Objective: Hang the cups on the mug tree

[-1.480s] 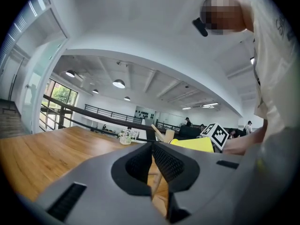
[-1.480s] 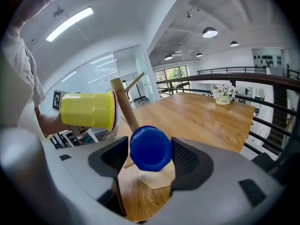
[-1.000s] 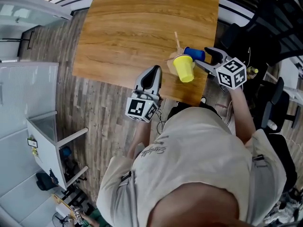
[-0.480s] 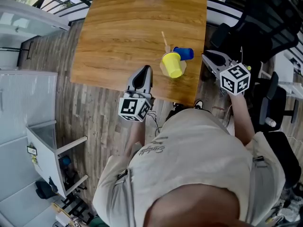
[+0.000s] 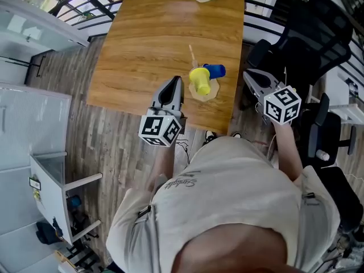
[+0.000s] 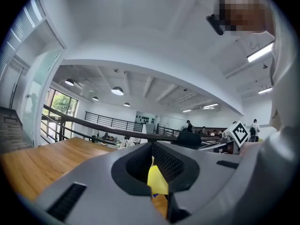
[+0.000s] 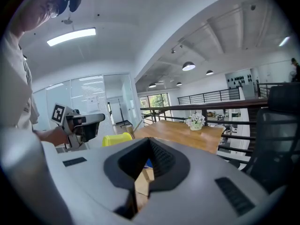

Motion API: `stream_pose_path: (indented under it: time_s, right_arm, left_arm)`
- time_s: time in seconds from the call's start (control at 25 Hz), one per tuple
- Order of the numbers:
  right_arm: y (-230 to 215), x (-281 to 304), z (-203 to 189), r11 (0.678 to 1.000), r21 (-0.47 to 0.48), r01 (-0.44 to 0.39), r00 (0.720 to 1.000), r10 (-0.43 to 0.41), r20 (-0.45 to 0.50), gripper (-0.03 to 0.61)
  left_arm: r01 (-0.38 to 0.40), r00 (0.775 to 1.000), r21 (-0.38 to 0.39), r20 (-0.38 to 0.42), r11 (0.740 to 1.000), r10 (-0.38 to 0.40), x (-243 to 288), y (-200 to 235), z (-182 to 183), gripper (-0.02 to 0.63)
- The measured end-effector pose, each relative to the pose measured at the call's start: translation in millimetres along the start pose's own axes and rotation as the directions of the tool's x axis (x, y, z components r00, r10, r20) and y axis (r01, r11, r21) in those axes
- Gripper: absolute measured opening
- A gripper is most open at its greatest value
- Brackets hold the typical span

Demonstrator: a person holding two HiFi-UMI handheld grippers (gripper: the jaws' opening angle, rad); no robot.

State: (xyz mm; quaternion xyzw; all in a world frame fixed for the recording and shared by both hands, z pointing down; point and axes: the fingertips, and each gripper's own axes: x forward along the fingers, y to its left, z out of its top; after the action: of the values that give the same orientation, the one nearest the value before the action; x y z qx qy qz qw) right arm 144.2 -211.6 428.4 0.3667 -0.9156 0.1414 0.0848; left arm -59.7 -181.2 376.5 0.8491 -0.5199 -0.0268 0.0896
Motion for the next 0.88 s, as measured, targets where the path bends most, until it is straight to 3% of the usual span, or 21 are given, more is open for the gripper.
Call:
stream_pose_path:
  time_s: [0.4,0.64,0.88]
  right_arm:
    - [14,-28,46,0.996,-0.081,-0.025,0.996,0.031,0.083,-0.006]
    - [32,-16,42,0.982,-0.189,-0.032,0.997,0.045,0.067,-0.006]
    - [42,-12,44,0.977,-0.209,-0.036,0.993,0.059,0.103,-0.006]
  left_arm:
    - [0.016,0.998,0.040,0.056,0.999,-0.019,-6,-27,26,0.027]
    - [0.017,0.997,0.047,0.080,0.999,-0.021,-8,-35,35,0.026]
    - [0.016,0.996,0.083,0.087,0.996,-0.024,-13,-39,34,0.026]
